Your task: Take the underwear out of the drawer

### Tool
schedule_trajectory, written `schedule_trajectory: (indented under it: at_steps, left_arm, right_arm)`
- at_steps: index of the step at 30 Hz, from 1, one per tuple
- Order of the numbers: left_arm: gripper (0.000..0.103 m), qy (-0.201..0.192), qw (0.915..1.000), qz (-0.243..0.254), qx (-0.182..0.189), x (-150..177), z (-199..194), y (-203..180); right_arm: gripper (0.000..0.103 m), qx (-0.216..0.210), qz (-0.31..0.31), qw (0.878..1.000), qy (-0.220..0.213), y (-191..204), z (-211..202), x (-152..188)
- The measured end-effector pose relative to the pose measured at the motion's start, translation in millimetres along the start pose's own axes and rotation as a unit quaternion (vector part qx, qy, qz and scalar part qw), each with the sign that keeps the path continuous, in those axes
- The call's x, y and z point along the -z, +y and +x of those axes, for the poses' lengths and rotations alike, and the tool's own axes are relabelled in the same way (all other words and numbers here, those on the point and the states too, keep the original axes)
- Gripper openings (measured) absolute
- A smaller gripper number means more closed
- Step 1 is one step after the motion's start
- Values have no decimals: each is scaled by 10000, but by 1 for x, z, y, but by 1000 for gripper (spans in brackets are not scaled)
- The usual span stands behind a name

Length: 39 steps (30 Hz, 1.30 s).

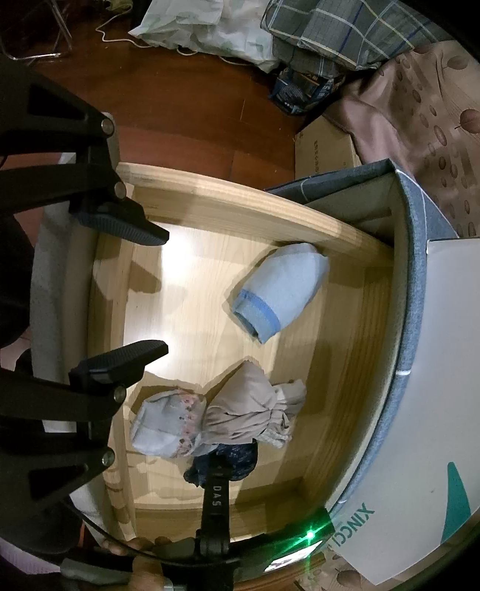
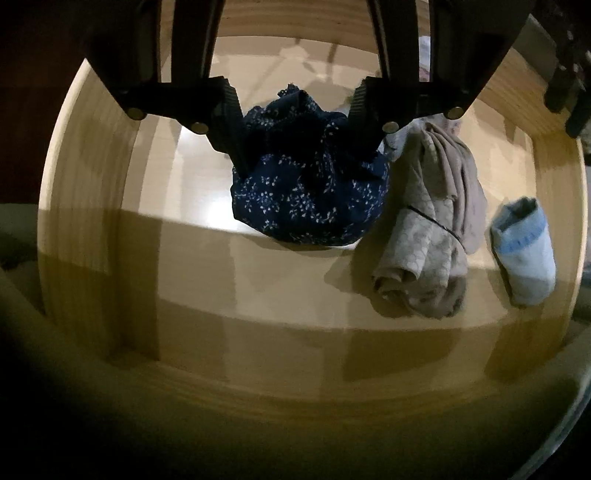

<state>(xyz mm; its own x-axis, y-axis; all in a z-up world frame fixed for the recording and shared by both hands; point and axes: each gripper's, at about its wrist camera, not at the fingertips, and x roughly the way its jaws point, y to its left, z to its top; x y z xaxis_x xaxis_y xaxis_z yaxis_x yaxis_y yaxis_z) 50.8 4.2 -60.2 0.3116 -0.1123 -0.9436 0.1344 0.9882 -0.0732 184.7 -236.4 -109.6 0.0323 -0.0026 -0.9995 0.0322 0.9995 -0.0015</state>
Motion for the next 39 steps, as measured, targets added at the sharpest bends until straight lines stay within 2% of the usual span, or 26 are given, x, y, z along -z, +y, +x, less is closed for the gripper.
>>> schedule_trajectory:
  at_steps: [7, 19, 27, 33, 39]
  left_arm:
    - [54, -9, 10000, -18, 6, 0, 0, 0]
    - [54, -72, 9999, -86, -5, 1, -2, 2]
    - [54, -138, 9997, -173, 67, 1, -5, 8]
    - [54, -106, 9997, -138, 151, 1, -5, 9]
    - [54, -93, 9994, -64, 326, -7, -4, 7]
  right_arm:
    - [39, 425, -330, 9985, 92, 0, 3, 10]
    - [38, 406, -223, 9971, 606, -23, 7, 48]
    - [38, 225, -107, 9955, 909, -35, 9, 78]
    - [38, -67, 307, 9958, 854, -52, 7, 84]
    - [38, -113, 365, 9963, 768, -62, 11, 94]
